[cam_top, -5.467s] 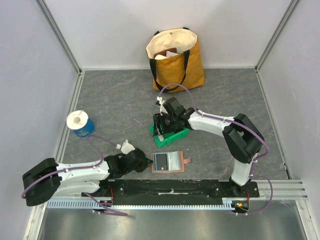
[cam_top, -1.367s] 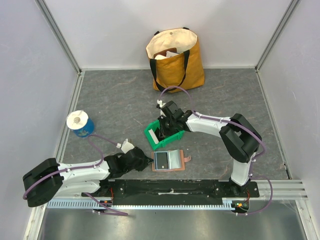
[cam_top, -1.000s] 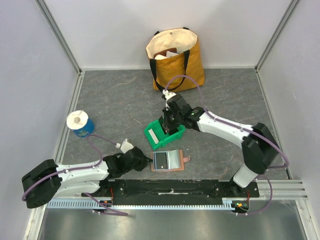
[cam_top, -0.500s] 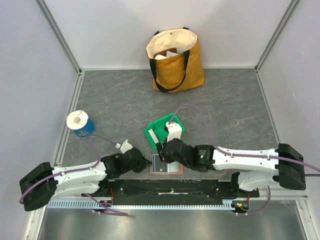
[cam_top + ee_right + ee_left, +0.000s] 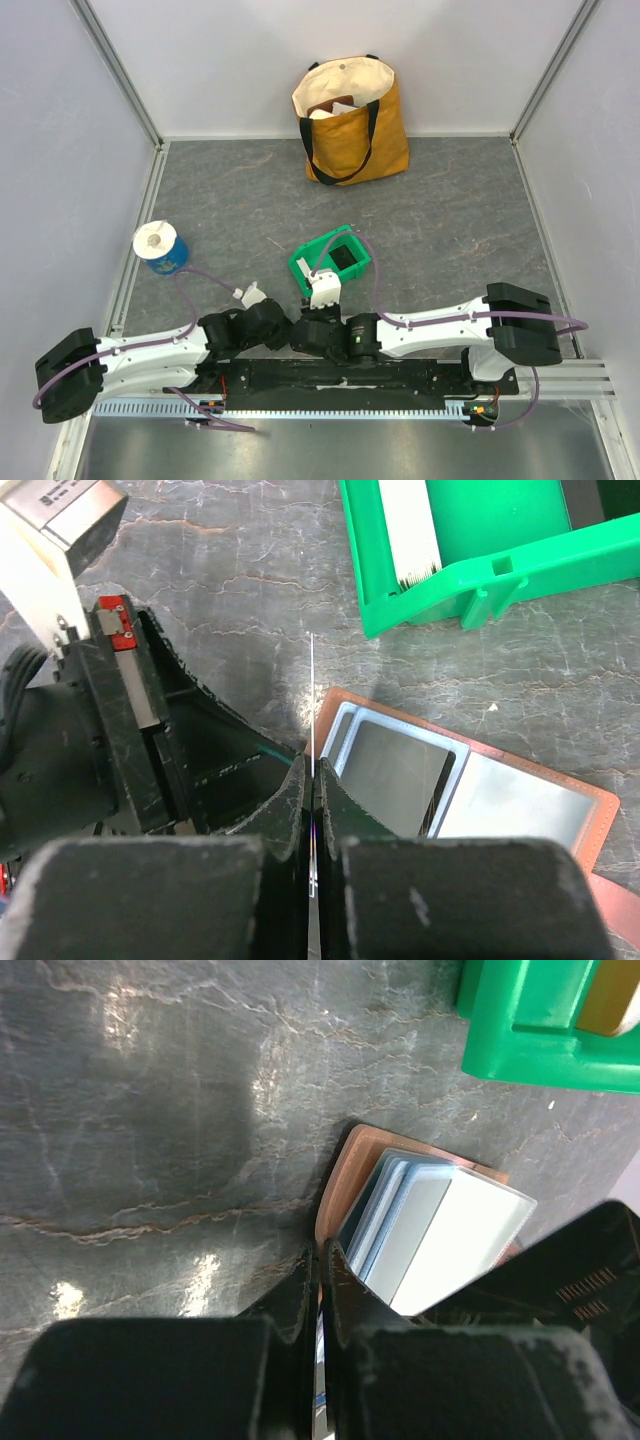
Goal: Put the credit cards into the card holder
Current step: Turn over the card slot in the card holder.
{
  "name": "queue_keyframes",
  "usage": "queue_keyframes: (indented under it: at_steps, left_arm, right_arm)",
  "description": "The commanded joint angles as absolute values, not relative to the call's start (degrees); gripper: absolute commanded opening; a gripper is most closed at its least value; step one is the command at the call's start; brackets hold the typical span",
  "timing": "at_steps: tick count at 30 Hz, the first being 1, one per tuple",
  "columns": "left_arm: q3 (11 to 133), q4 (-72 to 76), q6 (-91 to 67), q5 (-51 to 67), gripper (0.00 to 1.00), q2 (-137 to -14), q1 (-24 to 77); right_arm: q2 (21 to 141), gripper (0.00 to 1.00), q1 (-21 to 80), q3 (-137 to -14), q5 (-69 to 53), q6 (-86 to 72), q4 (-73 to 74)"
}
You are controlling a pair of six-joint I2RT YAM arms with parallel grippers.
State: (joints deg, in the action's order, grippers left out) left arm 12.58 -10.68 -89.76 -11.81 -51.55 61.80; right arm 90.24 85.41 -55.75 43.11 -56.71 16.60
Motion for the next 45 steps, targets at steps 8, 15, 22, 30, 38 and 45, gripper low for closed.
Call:
queue_keyframes:
  at_steps: [8,15,22,30,38,45]
  left_arm:
    - [12.5,-12.9,-91.1,-12.3,0.02,-47.9,62.5]
    - [12.1,-12.9,-91.5,-12.5,0.02,-46.9,62.4]
    - [11.8,-13.0,-91.8,-12.7,0.02,-46.1,62.5]
    - [12.0,-12.9,-91.6,-13.4,0.02,-45.2,62.5]
    - [12.1,-13.4,-91.2,-14.1,0.02,-43.8,62.5]
    - [12.7,-14.4,-91.1,-14.9,0.02,-43.6,62.5]
  right_arm:
    - [94.6,0.00,86.3,-59.4,47.7,-59.2,18.5]
    - [95.7,0.00,86.2,-60.2,47.5,-59.9,19.7]
    - [95.5,0.00,86.3,-61.4,47.5,-59.6,19.7]
    - [98.1,0.00,86.4,-63.1,47.0,-59.9,24.4]
    - [97.8,0.00,88.7,-64.2,50.0,-61.9,31.4]
    - [97.5,0.00,89.6,-65.8,52.6,-63.5,37.4]
